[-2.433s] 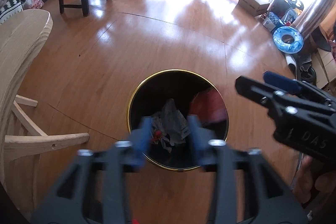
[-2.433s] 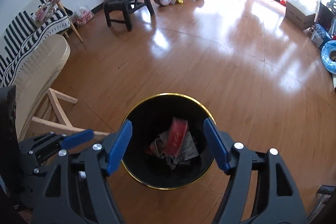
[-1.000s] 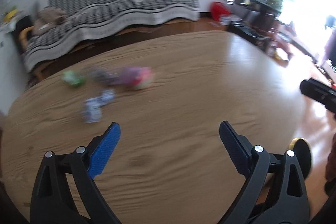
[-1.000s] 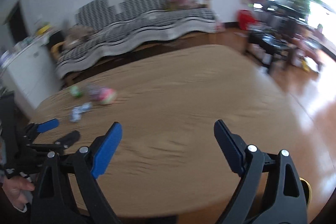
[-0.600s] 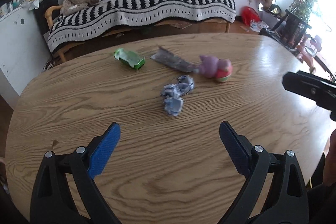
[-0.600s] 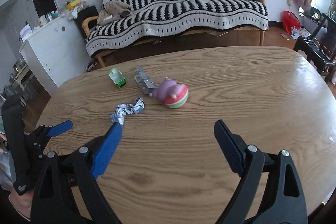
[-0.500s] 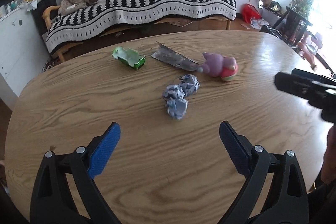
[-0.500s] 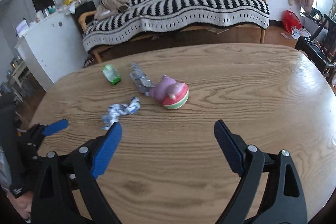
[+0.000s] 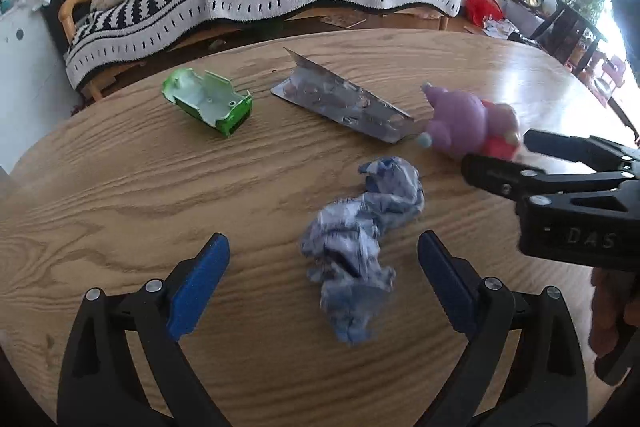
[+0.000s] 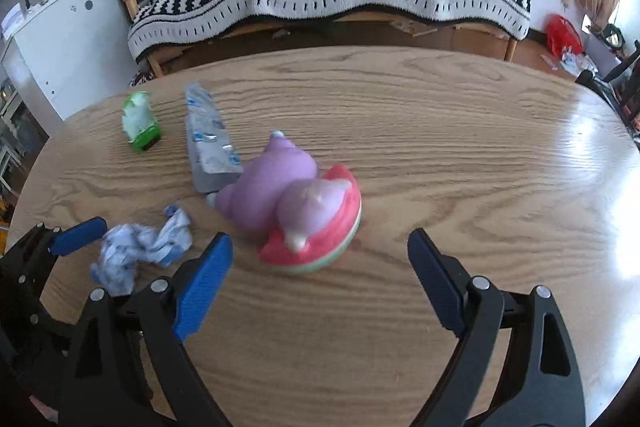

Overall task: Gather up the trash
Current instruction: 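Grasp the crumpled blue-white paper with the left tool while the right tool grasps the purple toy, then carry the crumpled paper and purple toy over the trash bin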

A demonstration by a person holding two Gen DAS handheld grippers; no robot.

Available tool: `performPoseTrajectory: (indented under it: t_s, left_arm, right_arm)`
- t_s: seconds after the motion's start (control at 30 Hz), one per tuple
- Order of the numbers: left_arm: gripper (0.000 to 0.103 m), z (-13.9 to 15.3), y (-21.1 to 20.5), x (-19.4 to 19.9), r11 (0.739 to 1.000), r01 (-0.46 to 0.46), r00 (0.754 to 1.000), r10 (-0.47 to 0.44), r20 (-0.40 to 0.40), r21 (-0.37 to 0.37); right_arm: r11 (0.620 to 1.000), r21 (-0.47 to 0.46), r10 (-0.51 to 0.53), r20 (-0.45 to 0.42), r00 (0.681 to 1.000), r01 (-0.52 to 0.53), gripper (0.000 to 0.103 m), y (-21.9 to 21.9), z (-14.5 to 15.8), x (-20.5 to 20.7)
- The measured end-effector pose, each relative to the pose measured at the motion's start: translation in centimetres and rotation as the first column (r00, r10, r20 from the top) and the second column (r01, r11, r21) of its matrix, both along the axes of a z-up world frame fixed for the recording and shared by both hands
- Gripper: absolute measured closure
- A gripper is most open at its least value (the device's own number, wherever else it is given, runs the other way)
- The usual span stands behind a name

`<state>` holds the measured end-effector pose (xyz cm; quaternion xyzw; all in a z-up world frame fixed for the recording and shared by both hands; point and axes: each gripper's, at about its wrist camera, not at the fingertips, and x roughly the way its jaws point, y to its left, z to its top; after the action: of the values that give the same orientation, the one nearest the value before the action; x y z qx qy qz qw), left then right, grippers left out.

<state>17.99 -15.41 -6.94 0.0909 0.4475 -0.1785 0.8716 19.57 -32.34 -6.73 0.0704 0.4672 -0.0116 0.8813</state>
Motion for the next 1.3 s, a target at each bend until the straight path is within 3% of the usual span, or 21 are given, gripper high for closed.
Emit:
performPoseTrajectory:
  t_s: [0.1, 0.17, 0.23, 0.3, 0.53, 0.93, 1.13, 1.3]
  left_arm:
    - [0.012, -0.1, 0.0, 0.5, 1.000, -0.009, 1.000, 0.009, 0.008, 0.002]
    - [0.022, 0.0, 0.0, 0.6, 1.000, -0.008, 1.000, 0.008, 0.017, -0.007]
    - [0.047, 0.2, -0.4, 0.4, 1.000, 0.005, 0.999, -0.006, 0.037, 0.014]
    - [0.070, 0.5, -0.6, 0.4, 1.000, 0.012, 0.999, -0.013, 0.037, 0.016]
    - [0.073, 0.7, -0.6, -0.2, 1.000, 0.010, 1.000, -0.010, 0.017, 0.005]
    - [0.073, 1.7, 0.0, -0.7, 1.000, -0.027, 0.999, 0.026, 0.030, 0.005]
    - [0.073, 3.7, -0.5, -2.6, 0.999, -0.045, 0.998, 0.046, 0.031, -0.007]
    - [0.073, 5.7, -2.6, -6.4, 0.999, 0.006, 1.000, -0.006, 0.022, -0.038]
  right_arm:
    - [1.000, -0.008, 0.011, 0.001, 1.000, -0.011, 0.018, -0.1, -0.3, 0.8]
    - [1.000, -0.010, 0.029, 0.010, 1.000, -0.028, 0.028, 0.2, -0.2, 1.1]
    - [0.999, -0.021, 0.040, 0.014, 0.999, -0.040, 0.045, 0.5, 0.0, 1.2]
    - [0.999, -0.015, 0.044, 0.016, 0.999, -0.044, 0.052, 0.5, 0.1, 1.2]
    - [0.998, -0.029, 0.048, 0.038, 0.998, -0.047, 0.058, 0.7, 0.8, 0.4]
    - [0.999, -0.015, 0.032, 0.084, 0.996, -0.031, 0.059, -0.3, 3.6, -2.0]
    - [1.000, -0.004, 0.000, 0.118, 0.993, 0.000, 0.059, -2.0, 6.0, -5.9]
    - [0.998, 0.015, -0.058, 0.171, 0.983, 0.057, 0.059, -4.7, 9.4, -11.9]
